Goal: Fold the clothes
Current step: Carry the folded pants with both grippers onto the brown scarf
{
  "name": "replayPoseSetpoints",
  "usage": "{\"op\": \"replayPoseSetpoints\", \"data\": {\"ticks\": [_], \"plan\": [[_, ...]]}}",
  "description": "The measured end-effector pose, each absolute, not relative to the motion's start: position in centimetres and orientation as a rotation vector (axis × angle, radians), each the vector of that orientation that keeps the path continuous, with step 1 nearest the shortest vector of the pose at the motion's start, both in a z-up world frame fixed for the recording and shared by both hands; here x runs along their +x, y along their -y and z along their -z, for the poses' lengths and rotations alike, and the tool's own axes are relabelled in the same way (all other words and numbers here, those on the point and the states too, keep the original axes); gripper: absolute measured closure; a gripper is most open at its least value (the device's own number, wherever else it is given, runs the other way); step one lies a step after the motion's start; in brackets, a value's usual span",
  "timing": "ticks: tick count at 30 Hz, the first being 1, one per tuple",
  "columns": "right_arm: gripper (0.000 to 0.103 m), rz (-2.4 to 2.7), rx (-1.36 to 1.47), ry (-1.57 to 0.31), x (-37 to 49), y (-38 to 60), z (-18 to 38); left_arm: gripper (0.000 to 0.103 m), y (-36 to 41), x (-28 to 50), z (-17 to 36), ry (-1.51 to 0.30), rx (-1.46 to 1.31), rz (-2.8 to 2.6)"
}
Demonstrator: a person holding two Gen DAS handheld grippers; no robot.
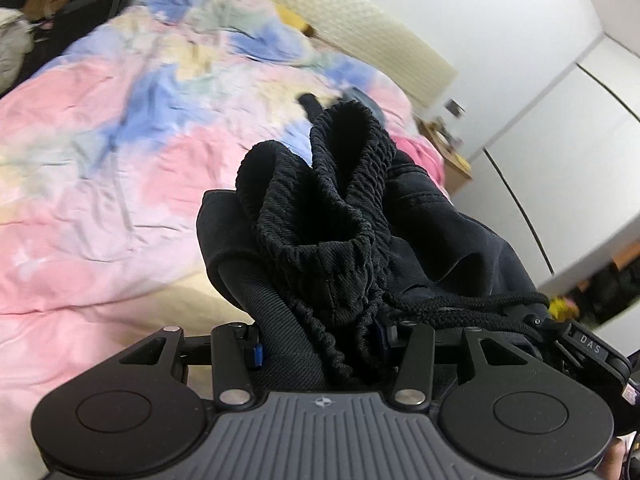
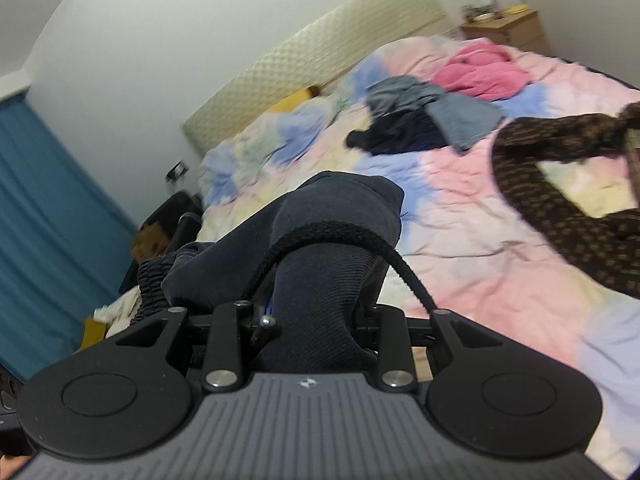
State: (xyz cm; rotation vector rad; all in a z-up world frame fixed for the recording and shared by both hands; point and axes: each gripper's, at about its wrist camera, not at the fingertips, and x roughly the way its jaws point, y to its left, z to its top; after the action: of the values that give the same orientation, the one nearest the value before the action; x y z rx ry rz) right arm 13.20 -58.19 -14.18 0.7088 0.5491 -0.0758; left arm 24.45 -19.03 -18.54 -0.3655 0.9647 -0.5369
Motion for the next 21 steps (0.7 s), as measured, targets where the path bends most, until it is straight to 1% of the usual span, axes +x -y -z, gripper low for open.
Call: {"op": "replayPoseSetpoints", "data": {"ticks": [6, 13, 18, 21], "plan": [[0.071, 0.142, 0.730, -0.524, 10.2, 65.2, 15.7, 0.054, 26.6, 25.2, 20.4, -0.985, -0.323, 0.603], [0.071, 0.211, 0.745, -0.530, 7.7, 76.1, 18.1, 0.054, 39.4, 25.3, 23.3, -1.010, -0.303, 0.675], [0.071, 0.262, 0.737, -0.558, 7.0, 83.5, 21.2, 0.054, 49.5, 24.2, 27.2, -1.050, -0.291, 0.712], [0.071, 0.294, 0.751, -0.575, 6.5, 87.2, 23.8, 0.054, 53.8, 24.9, 30.1, -1.084, -0.284, 0.733]]}}
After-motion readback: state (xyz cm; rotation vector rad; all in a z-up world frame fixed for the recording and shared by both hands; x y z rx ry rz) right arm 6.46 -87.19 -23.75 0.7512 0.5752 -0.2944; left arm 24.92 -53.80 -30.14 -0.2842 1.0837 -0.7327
